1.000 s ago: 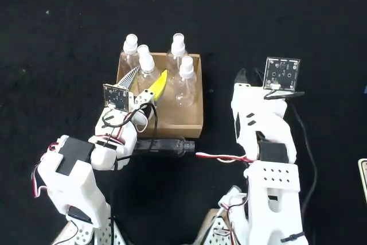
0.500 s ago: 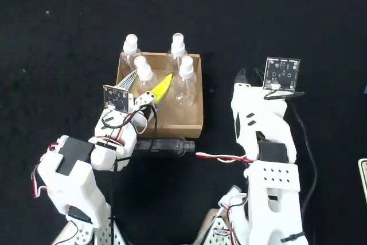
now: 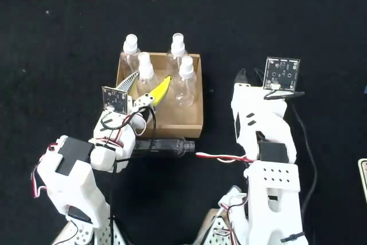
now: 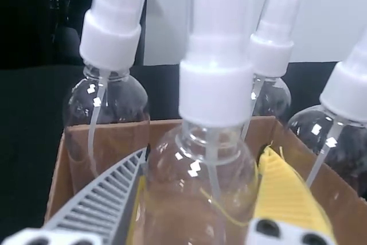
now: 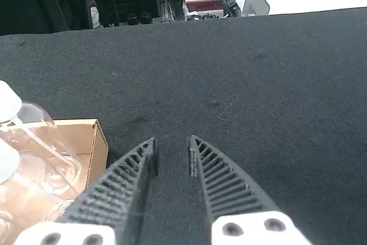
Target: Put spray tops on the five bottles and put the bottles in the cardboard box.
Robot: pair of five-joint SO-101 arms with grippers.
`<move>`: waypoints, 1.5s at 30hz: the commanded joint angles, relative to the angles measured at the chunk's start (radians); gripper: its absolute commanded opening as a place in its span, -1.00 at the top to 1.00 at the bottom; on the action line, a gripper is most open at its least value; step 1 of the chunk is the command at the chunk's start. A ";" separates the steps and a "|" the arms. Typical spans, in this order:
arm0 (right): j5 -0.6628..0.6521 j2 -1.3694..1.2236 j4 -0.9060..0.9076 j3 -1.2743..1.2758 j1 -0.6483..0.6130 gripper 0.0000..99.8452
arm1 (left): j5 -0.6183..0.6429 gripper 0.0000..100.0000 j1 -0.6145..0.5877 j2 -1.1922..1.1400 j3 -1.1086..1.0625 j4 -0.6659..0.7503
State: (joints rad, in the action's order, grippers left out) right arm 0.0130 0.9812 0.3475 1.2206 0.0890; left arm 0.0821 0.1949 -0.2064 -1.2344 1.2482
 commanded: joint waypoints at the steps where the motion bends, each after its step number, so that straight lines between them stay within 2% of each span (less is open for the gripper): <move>1: -0.011 -0.002 -0.034 -0.007 0.025 0.86 | 0.002 0.43 -0.008 0.020 0.001 0.003; 10: -0.011 -0.002 -0.034 -0.007 0.025 0.86 | 0.008 0.43 -0.012 0.175 -0.061 -0.006; 16: -0.011 -0.002 -0.034 -0.007 0.025 0.86 | 0.011 0.43 -0.010 0.279 -0.050 -0.167; 25: -0.011 -0.002 -0.034 -0.007 0.025 0.86 | 0.002 0.43 -0.016 0.379 -0.053 -0.173; 36: -0.011 -0.002 -0.034 -0.007 0.025 0.86 | 0.000 0.43 -0.018 0.391 -0.045 -0.173; 45: -0.011 -0.002 -0.034 -0.007 0.025 0.86 | -0.048 0.43 -0.015 0.391 -0.045 -0.167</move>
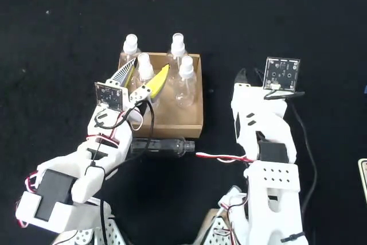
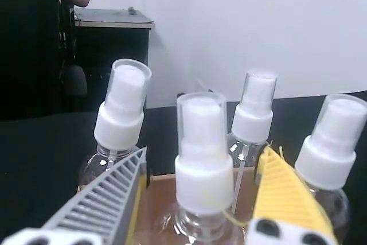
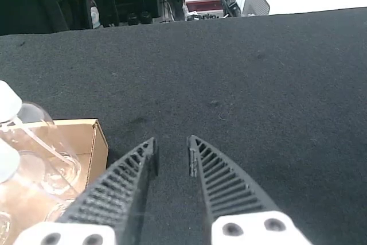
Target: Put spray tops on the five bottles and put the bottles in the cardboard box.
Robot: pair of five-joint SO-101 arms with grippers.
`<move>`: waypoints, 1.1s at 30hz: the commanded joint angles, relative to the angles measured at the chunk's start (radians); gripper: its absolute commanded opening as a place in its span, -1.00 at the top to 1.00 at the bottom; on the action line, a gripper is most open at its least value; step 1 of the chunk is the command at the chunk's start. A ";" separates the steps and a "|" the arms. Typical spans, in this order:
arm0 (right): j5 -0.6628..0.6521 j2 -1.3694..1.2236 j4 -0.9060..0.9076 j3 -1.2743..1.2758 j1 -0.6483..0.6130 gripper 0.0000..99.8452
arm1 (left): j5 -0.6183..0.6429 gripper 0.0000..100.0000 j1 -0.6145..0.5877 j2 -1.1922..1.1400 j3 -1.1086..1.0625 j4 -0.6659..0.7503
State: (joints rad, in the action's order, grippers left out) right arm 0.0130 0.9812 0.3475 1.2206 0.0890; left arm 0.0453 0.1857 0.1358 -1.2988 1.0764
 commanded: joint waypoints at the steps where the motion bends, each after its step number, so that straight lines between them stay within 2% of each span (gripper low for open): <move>1: -0.011 -0.002 -0.034 -0.007 0.025 0.86 | -0.011 0.43 -0.004 0.049 0.019 0.005; 9: -0.011 -0.002 -0.034 -0.007 0.025 0.86 | -0.011 0.43 -0.001 0.052 0.021 0.006; 15: -0.011 -0.002 -0.034 -0.007 0.025 0.86 | -0.009 0.43 -0.004 0.166 -0.015 -0.006; 19: -0.011 -0.002 -0.034 -0.007 0.025 0.86 | -0.003 0.43 -0.008 0.244 -0.008 -0.166; 27: -0.011 -0.002 -0.034 -0.005 0.025 0.86 | -0.011 0.43 -0.005 0.399 -0.018 -0.204; 33: -0.011 -0.002 -0.034 -0.005 0.025 0.86 | -0.003 0.43 -0.008 0.529 -0.007 -0.404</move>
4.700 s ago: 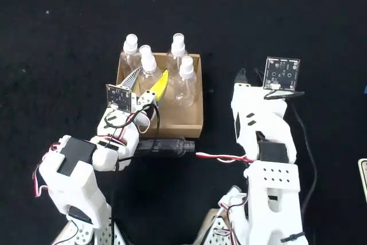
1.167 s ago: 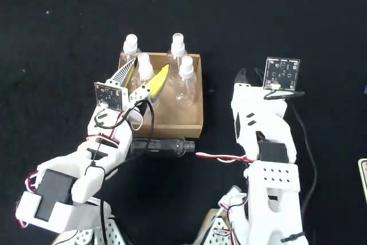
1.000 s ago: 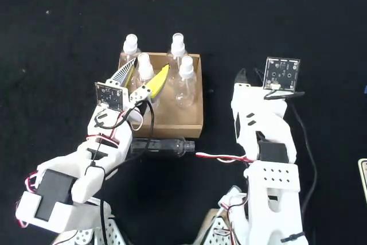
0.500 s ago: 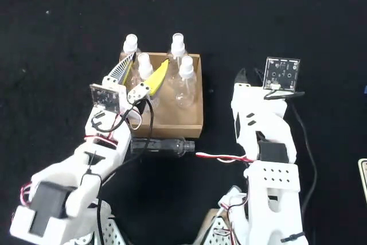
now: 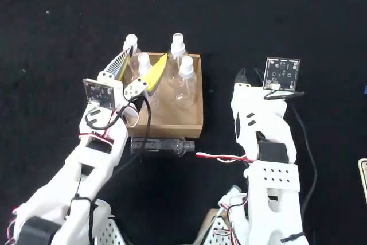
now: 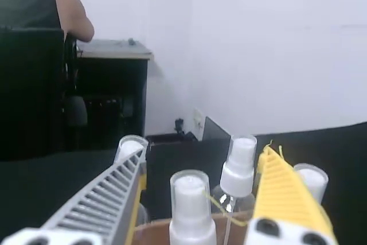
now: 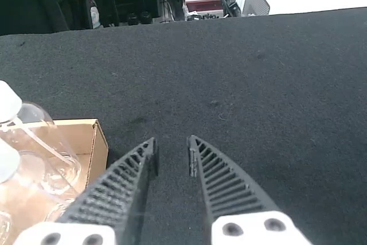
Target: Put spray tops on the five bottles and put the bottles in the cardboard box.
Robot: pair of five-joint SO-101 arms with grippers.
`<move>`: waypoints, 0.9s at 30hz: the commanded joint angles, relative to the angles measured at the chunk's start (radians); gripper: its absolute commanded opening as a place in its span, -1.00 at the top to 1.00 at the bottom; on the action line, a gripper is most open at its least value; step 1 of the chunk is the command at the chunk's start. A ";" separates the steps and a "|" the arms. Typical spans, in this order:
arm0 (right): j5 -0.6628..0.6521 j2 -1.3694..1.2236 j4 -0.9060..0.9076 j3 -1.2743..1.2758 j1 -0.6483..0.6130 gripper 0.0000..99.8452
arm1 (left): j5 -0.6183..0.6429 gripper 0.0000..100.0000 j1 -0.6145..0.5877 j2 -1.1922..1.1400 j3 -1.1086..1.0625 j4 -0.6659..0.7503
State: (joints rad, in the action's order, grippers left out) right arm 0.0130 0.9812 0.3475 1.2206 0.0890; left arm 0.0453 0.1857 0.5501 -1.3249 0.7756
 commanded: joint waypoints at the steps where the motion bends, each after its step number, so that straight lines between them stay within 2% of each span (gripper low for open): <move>1: -0.011 -0.002 -0.034 -0.005 0.025 0.86 | -0.003 0.43 -0.007 0.147 0.019 -0.124; 4: -0.011 -0.002 -0.034 -0.005 0.025 0.86 | -0.011 0.43 -0.012 0.261 0.039 -0.236; 6: -0.011 -0.002 -0.034 -0.005 0.025 0.86 | -0.011 0.43 -0.018 0.334 0.077 -0.374; 10: -0.009 -0.002 -0.034 -0.004 0.025 0.86 | -0.003 0.43 -0.047 0.474 0.206 -0.733; 13: -0.008 -0.002 -0.034 -0.004 0.025 0.86 | -0.009 0.43 -0.053 0.542 0.320 -1.063; 16: -0.008 -0.002 -0.031 -0.004 0.025 0.86 | -0.005 0.42 -0.054 0.552 0.447 -1.361; 19: -0.009 -0.002 -0.023 -0.012 0.026 0.86 | -0.008 0.42 -0.079 0.552 0.568 -1.597; 23: -0.009 -0.001 0.068 -0.079 0.080 0.85 | -0.032 0.42 -0.082 0.554 0.679 -1.803; 27: -0.009 -0.002 0.265 -0.234 0.130 0.85 | -0.255 0.42 0.012 0.563 0.671 -1.913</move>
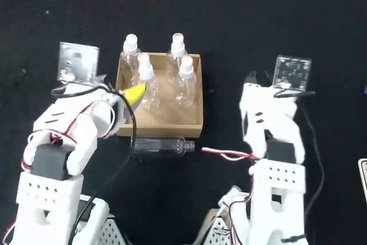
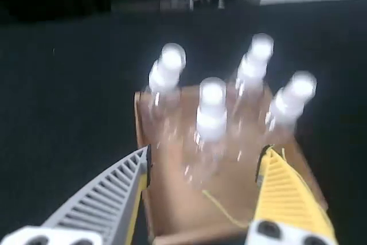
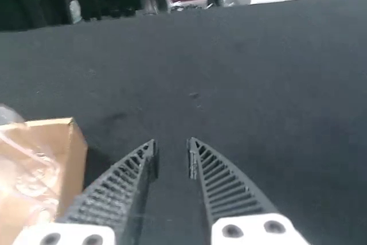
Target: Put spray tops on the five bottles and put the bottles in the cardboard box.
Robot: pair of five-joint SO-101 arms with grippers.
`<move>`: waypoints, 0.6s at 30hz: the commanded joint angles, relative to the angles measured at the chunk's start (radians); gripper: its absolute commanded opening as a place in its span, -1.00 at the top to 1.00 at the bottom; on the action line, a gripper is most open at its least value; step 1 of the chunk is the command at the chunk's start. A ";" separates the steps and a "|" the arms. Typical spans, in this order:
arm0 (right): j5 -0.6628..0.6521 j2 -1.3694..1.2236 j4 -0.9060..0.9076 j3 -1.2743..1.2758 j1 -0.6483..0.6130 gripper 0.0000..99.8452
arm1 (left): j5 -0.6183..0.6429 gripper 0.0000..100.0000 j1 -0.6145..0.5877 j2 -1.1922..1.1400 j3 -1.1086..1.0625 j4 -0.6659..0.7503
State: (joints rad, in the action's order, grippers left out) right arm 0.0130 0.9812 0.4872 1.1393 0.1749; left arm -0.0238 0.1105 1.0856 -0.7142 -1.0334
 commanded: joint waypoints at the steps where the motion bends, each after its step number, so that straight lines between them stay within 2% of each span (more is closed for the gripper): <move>1: -0.011 -0.002 0.173 -0.197 0.061 0.85 | -0.230 0.42 0.125 0.028 0.053 -0.130; 4: -0.011 -0.002 0.315 -0.334 0.161 0.85 | -0.209 0.42 0.245 0.017 0.031 -0.183; 7: -0.015 -0.004 0.416 -0.441 0.353 0.85 | -0.132 0.41 0.360 0.015 -0.012 -0.164; 9: -0.063 -0.004 0.446 -0.489 0.482 0.85 | -0.104 0.41 0.441 0.015 -0.054 -0.132; 13: -0.143 -0.045 0.479 -0.556 0.671 0.85 | -0.094 0.41 0.578 0.015 -0.234 -0.002; 18: -0.212 -0.216 0.482 -0.624 0.781 0.85 | -0.015 0.41 0.693 0.015 -0.466 0.241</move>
State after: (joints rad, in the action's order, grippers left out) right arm -0.1634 0.8692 0.9659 0.6053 0.8884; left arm -0.0882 0.7196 1.0948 -1.0518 -0.9782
